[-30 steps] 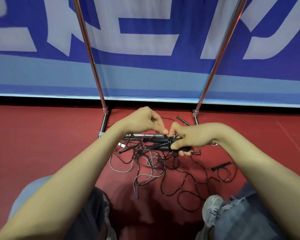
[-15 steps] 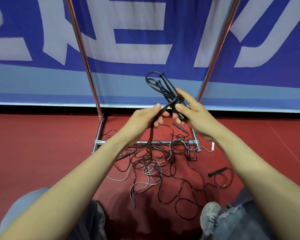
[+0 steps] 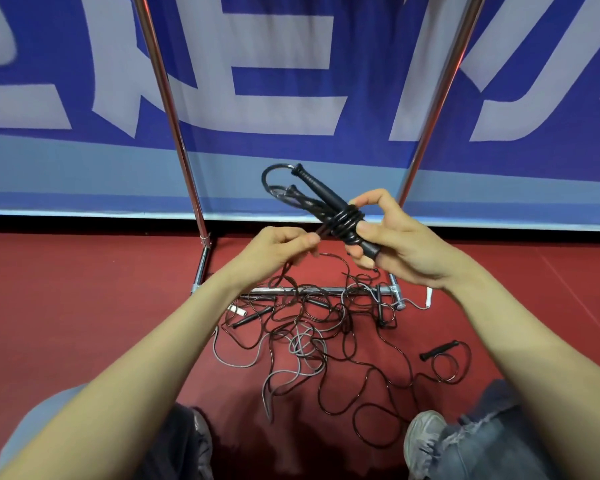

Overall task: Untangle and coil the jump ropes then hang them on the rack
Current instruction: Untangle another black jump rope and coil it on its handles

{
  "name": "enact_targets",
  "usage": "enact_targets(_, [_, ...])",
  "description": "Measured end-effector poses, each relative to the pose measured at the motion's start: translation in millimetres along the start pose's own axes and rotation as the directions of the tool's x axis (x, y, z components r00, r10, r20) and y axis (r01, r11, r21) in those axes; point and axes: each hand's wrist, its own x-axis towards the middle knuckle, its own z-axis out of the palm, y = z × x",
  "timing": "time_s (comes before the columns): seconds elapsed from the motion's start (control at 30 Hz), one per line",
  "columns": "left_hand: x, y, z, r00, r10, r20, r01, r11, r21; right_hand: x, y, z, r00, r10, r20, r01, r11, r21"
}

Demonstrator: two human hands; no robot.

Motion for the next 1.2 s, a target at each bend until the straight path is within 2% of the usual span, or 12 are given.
enact_targets(0.17, [-5,-5,-3,0.983,-0.04,0.182,0.028,0.997,0.068,-7,2,-1,0.969,0.138,0.206,-0.154,0.986,0.062])
enact_targets(0.27, [-8,-1,-17,0.951,-0.009,0.31,-0.039,0.988,0.148,-12,2,1,0.906,0.322,0.274,-0.318,0.946,-0.062])
enact_targets(0.33, [-5,1,-23,0.899,-0.099,0.426,0.005,0.977,0.215,-13,4,4,0.832,0.467,0.3,-0.424,0.883,-0.199])
enact_targets(0.43, [0,4,-14,0.862,-0.244,0.445,0.105,0.944,0.314,-11,14,10,0.748,0.634,0.197,-0.458,0.708,-0.537])
enact_targets(0.5, [2,5,0,0.907,-0.234,0.35,0.066,0.901,0.43,-7,24,13,0.758,0.65,0.05,-0.449,0.577,-0.682])
enact_targets(0.57, [4,7,13,0.972,-0.133,0.191,0.002,0.826,0.563,-2,34,11,0.829,0.546,-0.119,-0.434,0.496,-0.752])
enact_targets(0.63, [3,10,21,1.0,0.016,0.025,-0.028,0.794,0.608,4,39,5,0.909,0.337,-0.245,-0.379,0.425,-0.822])
enact_targets(0.77, [2,12,27,0.958,0.213,-0.192,-0.111,0.893,0.437,13,34,1,0.945,0.017,-0.326,-0.298,0.448,-0.843])
enact_targets(0.87, [3,10,28,0.95,0.07,-0.304,-0.027,0.99,0.141,16,28,3,0.913,-0.175,-0.368,-0.255,0.459,-0.851])
enact_targets(0.97, [5,10,20,0.958,-0.142,-0.248,0.093,0.976,-0.199,19,28,3,0.88,-0.263,-0.396,-0.2,0.551,-0.81])
enact_targets(1.13, [5,10,19,0.956,-0.099,-0.275,0.067,0.99,-0.123,20,29,7,0.897,-0.232,-0.376,-0.044,0.8,-0.599])
enact_targets(1.2, [6,12,19,0.955,-0.114,-0.275,0.071,0.984,-0.162,20,27,7,0.899,-0.2,-0.389,-0.017,0.873,-0.488])
